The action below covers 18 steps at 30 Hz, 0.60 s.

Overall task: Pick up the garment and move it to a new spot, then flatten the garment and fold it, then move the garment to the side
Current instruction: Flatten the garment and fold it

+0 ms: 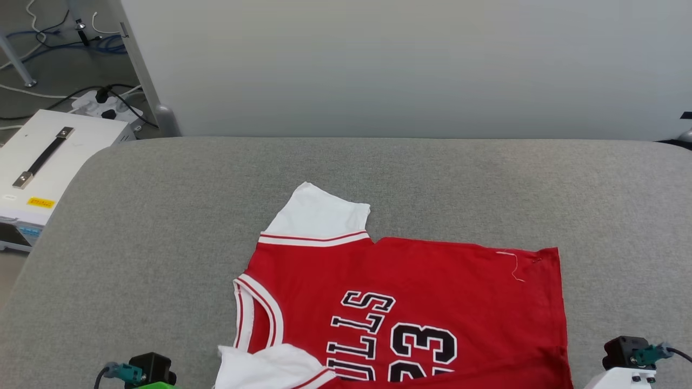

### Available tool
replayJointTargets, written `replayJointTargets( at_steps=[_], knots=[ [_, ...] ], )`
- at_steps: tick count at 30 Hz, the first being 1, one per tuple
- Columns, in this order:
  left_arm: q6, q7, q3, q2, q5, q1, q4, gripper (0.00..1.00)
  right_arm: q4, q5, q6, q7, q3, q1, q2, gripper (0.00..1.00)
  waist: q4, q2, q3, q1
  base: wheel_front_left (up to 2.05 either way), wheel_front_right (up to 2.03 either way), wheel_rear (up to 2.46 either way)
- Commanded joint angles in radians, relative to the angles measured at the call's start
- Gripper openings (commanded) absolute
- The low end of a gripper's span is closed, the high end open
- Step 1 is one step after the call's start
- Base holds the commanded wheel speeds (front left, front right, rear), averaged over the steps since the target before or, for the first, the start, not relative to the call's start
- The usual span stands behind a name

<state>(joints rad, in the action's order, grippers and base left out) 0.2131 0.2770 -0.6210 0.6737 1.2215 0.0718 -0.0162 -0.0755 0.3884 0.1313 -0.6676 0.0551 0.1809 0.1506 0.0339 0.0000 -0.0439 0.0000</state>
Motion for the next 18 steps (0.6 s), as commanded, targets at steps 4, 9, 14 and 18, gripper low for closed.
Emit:
replayJointTargets(
  at_steps=[4,9,14,18],
  knots=[
    [-0.035,-0.043,0.003,-0.017,-0.033,-0.056,-0.047,1.0,0.028,-0.027,-0.001,0.153,-0.001,0.008,-0.011,1.0,-0.007,0.0,0.004,0.0,0.0,0.0,0.0],
    [-0.044,-0.124,0.021,-0.009,-0.104,-0.105,-0.058,1.0,0.07,-0.067,-0.001,0.37,0.014,-0.017,-0.033,1.0,-0.014,0.0,0.008,0.0,0.0,0.0,0.0],
    [-0.029,-0.254,0.061,-0.033,-0.18,-0.175,-0.052,1.0,0.118,-0.123,-0.001,0.53,0.022,-0.054,-0.052,1.0,-0.021,0.0,0.029,0.0,0.0,0.0,0.0],
    [-0.021,-0.37,0.086,-0.057,-0.252,-0.238,-0.051,1.0,0.158,-0.154,-0.001,0.6,0.007,-0.086,-0.061,1.0,-0.033,0.0,0.067,0.0,0.0,0.0,0.0]
  ],
)
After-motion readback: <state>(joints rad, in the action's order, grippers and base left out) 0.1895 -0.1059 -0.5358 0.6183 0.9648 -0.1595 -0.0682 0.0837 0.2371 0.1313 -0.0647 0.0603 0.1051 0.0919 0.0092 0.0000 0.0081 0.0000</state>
